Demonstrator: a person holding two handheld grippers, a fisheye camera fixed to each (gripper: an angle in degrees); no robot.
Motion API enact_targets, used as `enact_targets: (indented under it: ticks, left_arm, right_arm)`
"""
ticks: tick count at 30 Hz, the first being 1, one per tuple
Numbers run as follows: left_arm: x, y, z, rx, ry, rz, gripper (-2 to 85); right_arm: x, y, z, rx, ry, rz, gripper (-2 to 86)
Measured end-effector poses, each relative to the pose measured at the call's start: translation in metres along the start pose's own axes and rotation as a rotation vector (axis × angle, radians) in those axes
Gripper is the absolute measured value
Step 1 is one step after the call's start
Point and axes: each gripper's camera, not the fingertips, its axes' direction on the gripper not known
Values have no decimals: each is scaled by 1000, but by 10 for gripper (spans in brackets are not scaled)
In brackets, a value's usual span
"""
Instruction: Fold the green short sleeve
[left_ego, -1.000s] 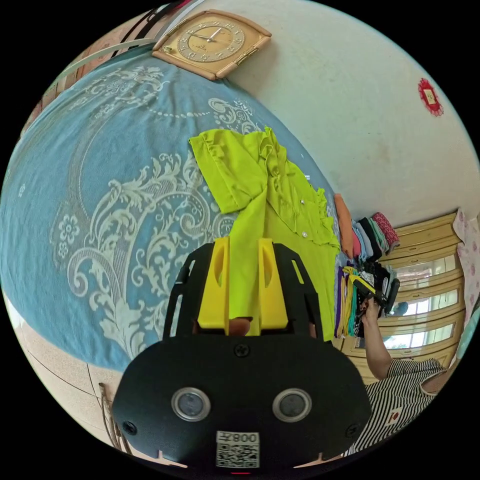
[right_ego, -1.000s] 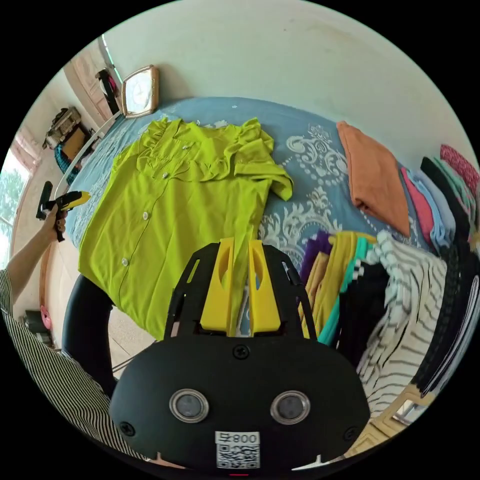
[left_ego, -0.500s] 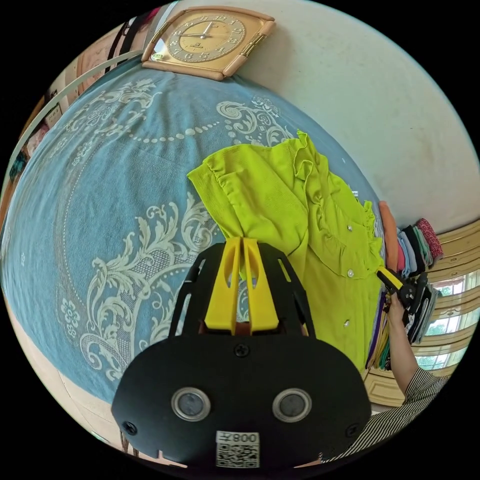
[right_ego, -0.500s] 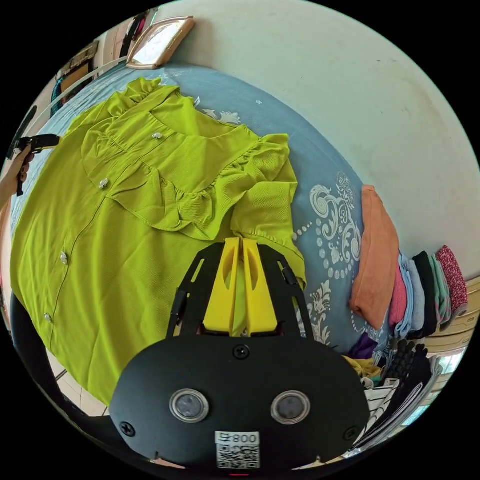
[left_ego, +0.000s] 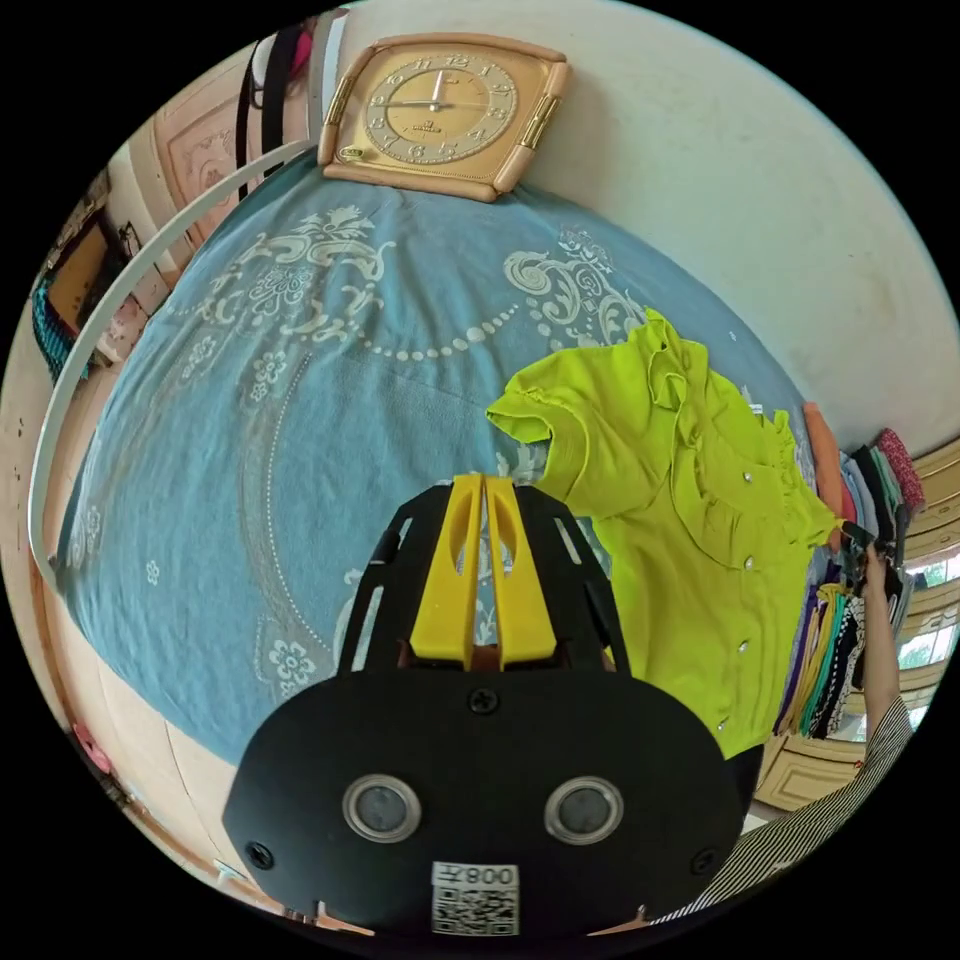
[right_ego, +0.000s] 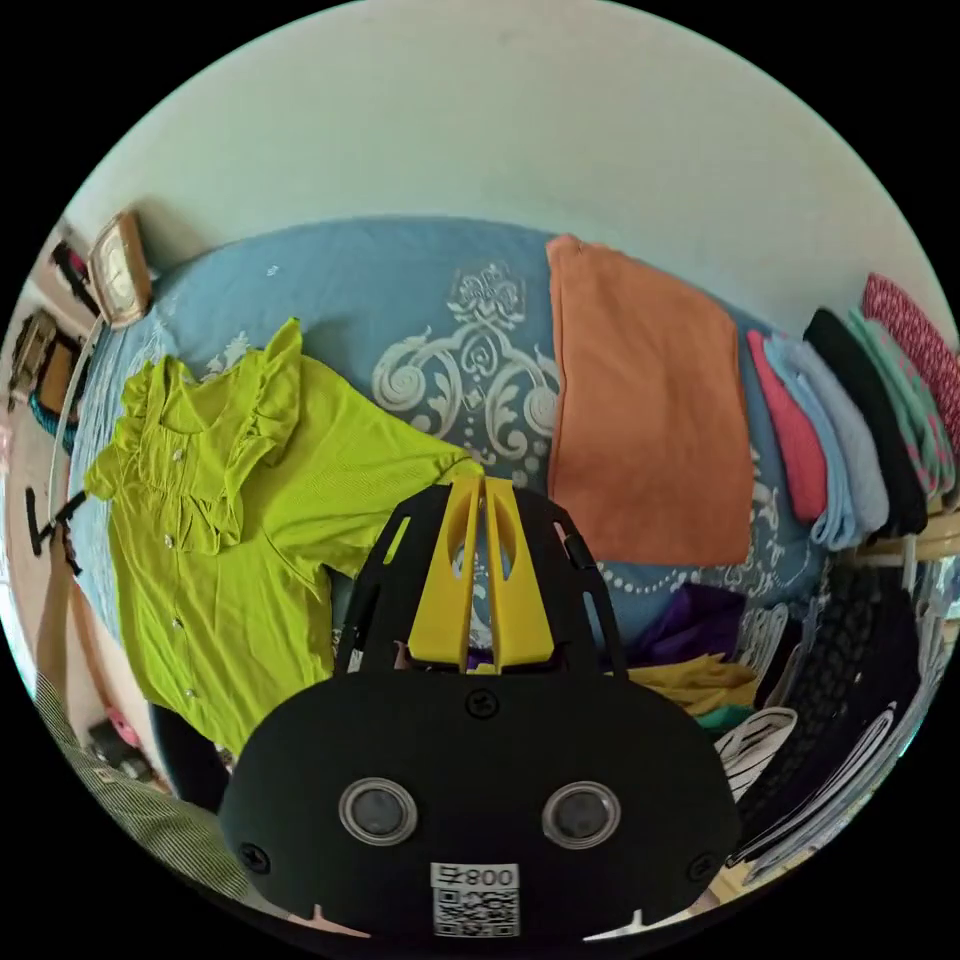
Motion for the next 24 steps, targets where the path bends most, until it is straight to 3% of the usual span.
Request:
enact_targets:
  ticks: [6,10,13,16,24]
  left_arm:
    - [12,14,12,65,145,32,45]
    - [24,-1,31,61,185,35,70]
    - [25,-10,61,13,131,3,58]
    - [20,-14,71,38,122,-23,38]
    - [8,8,71,60,232,14,26]
  right_arm:
    - [63,33,19,28,-138,206,29]
    - [12,51,9,86,-197,36,59]
    - [-23,57,40,5,-137,-62,65]
    - [-27,61,78,-48,-123,-61,56]
    - [-9,94,55,-77,-255,-86,13]
